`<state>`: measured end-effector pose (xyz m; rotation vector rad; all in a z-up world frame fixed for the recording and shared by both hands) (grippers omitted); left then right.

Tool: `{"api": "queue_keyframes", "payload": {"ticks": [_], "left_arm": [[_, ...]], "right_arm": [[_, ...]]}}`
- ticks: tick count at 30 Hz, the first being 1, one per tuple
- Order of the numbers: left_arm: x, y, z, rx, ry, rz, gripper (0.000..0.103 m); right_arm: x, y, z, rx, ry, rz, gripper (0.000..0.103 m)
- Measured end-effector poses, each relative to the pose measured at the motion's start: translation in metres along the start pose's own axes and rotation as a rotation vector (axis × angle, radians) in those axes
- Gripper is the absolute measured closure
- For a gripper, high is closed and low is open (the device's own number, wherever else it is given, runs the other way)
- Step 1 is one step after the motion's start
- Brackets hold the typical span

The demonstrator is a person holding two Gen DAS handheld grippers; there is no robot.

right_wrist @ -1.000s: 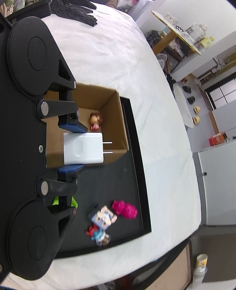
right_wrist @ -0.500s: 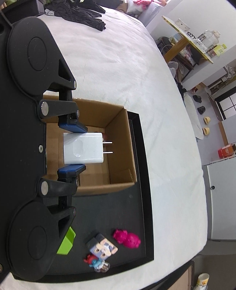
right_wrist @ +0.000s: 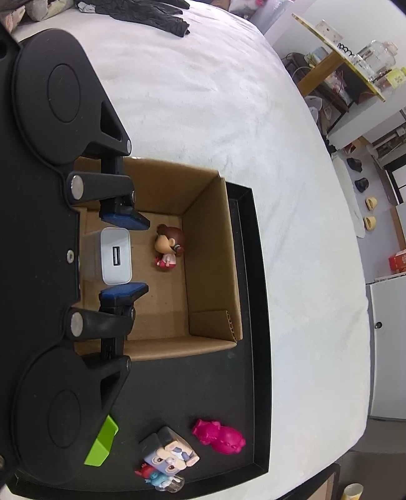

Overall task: Organize rigid objects
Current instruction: 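Lift the white charger with the right gripper and carry it over the box, then open the right gripper to drop the charger into the box, then withdraw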

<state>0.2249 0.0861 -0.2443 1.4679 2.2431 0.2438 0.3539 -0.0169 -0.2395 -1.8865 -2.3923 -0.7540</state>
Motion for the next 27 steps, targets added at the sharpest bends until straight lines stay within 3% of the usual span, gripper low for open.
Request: {"api": "queue_keyframes", "payload": {"ticks": [9, 11, 17, 27], "left_arm": [[0.002, 0.001, 0.001, 0.009, -0.015, 0.003, 0.088], [0.002, 0.001, 0.001, 0.01, -0.016, 0.0, 0.088], [0.003, 0.002, 0.0, 0.013, -0.022, -0.002, 0.088], [0.002, 0.002, -0.001, 0.008, -0.015, 0.001, 0.088]], "right_arm": [[0.01, -0.003, 0.021, 0.057, 0.037, 0.027, 0.067], [0.016, -0.005, 0.024, 0.073, 0.053, 0.023, 0.079], [0.031, -0.005, 0.023, 0.089, 0.08, 0.003, 0.079], [0.02, -0.011, 0.012, 0.096, 0.071, 0.005, 0.075]]}}
Point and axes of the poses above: each gripper's, at about its wrist camera, not at the fingertips, and z roughly the way its jaws point, x to its left, y to its top, the point moved 9 cm from there along z, roughly the way its jaws point, and after that the axes turned 3 degrees about z, right-handed, at the moved point
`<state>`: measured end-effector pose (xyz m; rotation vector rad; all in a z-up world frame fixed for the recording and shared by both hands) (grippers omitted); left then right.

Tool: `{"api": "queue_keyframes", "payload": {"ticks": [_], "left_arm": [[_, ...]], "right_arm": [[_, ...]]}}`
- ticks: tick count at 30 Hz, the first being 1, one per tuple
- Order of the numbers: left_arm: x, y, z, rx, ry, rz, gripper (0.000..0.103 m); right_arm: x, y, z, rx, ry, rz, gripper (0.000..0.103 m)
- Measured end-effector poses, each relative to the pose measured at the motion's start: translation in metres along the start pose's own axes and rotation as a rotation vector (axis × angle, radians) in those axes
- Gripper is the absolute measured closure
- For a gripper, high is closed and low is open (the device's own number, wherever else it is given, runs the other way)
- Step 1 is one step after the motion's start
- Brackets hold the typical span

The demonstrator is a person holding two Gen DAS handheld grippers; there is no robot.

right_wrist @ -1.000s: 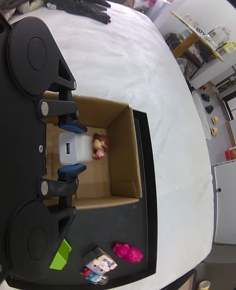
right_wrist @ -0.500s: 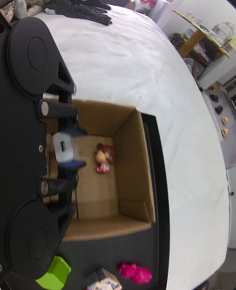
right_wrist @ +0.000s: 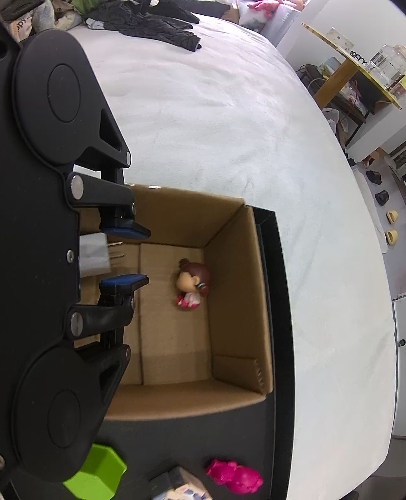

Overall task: Organize rigid objects
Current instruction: 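Open the right gripper to drop the charger into the box, then withdraw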

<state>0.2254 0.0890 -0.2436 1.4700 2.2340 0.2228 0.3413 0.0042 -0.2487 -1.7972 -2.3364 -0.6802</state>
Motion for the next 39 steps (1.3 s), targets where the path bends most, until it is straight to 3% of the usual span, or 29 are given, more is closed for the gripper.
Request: {"api": "queue_keyframes", "payload": {"ticks": [3, 5, 16, 39], "left_arm": [[0.0, 0.0, 0.0, -0.001, 0.001, -0.002, 0.088], [0.0, 0.0, 0.0, -0.002, 0.003, -0.001, 0.088], [-0.005, -0.001, 0.0, -0.012, 0.033, 0.01, 0.088], [-0.012, -0.004, -0.001, -0.028, 0.11, 0.028, 0.089]], "right_arm": [[-0.003, -0.006, -0.004, 0.013, 0.004, 0.002, 0.066], [-0.006, -0.009, -0.01, 0.01, 0.002, 0.006, 0.051], [-0.019, -0.009, -0.049, -0.037, 0.031, 0.017, 0.023], [-0.064, -0.012, -0.12, -0.167, 0.011, 0.03, 0.008]]}}
Point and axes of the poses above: each gripper's, at about its wrist camera, not at the fingertips, and z roughly the way its jaws point, x to its left, y to its top, the point moved 9 cm from there along z, roughly the way its jaws point, and after that the axes turned 3 degrees about z, right-handed, at the moved point
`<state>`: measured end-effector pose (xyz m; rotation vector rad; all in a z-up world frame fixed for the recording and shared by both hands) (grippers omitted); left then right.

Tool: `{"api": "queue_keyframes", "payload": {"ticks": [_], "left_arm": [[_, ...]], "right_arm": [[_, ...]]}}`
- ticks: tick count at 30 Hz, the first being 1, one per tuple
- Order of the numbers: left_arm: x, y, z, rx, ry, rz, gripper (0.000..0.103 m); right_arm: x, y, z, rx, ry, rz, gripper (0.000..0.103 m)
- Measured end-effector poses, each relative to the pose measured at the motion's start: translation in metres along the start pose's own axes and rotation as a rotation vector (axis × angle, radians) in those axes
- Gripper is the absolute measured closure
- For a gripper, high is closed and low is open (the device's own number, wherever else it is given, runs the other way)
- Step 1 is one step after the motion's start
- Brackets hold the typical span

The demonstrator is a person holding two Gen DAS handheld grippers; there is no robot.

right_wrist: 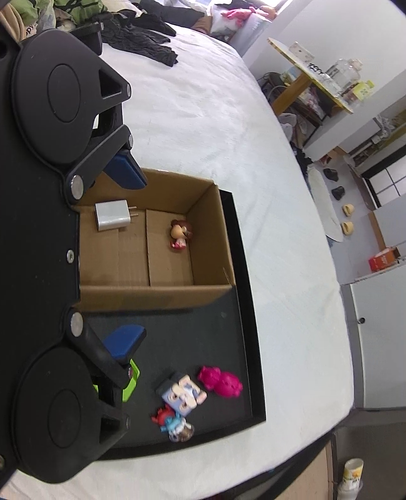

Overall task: Organize rigid objects
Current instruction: 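Open the right gripper to drop the charger into the box, then withdraw, then move the right gripper to the green hexagonal block and close on it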

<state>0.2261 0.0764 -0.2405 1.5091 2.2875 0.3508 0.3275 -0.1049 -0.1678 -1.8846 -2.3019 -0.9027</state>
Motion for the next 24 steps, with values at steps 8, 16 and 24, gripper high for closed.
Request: {"api": "queue_keyframes", "payload": {"ticks": [8, 16, 24], "left_arm": [[-0.003, 0.0, 0.0, -0.01, 0.027, 0.005, 0.09], [-0.004, -0.001, -0.001, -0.016, 0.055, 0.021, 0.09], [-0.007, -0.001, -0.003, -0.019, 0.073, 0.028, 0.09]], "right_arm": [[-0.029, -0.001, -0.02, -0.032, -0.011, 0.036, 0.008], [-0.052, -0.004, -0.038, -0.079, -0.045, 0.033, 0.007], [-0.069, -0.008, -0.054, -0.098, -0.045, 0.046, 0.007]]}}
Point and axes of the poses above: each gripper's, at about its wrist camera, not at the fingertips, and z roughly the way its jaws point, x to its left, y to its top, the point moved 9 cm from there along z, roughly the way its jaws point, and after that the axes turned 3 degrees about z, right-handed, at the moved point
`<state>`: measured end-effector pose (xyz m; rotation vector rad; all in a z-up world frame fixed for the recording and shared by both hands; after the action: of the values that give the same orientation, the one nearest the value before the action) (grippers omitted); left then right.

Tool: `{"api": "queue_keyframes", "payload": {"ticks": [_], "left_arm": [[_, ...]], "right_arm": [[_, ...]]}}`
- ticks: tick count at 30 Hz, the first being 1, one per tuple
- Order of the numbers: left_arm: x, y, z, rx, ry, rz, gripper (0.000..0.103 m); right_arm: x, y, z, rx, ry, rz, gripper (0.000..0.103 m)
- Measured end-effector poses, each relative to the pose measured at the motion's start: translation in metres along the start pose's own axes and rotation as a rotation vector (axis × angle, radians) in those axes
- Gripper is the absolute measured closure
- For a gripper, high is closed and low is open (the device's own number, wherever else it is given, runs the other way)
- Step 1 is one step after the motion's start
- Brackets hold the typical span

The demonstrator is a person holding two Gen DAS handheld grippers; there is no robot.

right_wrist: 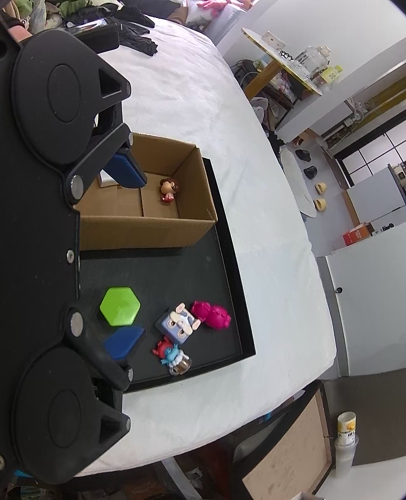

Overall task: Organize rigid objects
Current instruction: 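Move the right gripper to the green hexagonal block and close on it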

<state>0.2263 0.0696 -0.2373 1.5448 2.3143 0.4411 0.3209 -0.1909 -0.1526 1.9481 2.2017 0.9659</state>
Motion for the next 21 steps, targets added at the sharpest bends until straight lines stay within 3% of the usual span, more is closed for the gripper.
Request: {"api": "queue_keyframes", "payload": {"ticks": [21], "left_arm": [[0.001, -0.002, -0.008, -0.021, 0.009, -0.016, 0.09]], "right_arm": [[-0.058, -0.015, -0.023, -0.006, 0.008, 0.102, 0.007]]}}
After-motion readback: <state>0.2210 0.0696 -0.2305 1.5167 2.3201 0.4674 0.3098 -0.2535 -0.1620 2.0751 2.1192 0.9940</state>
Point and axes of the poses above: each gripper's, at about its wrist camera, not at the fingertips, and z roughly the way its jaws point, x to its left, y to its top, the point moved 9 cm from there along z, roughly the way its jaws point, and after that the axes turned 3 degrees about z, right-handed, at the moved point
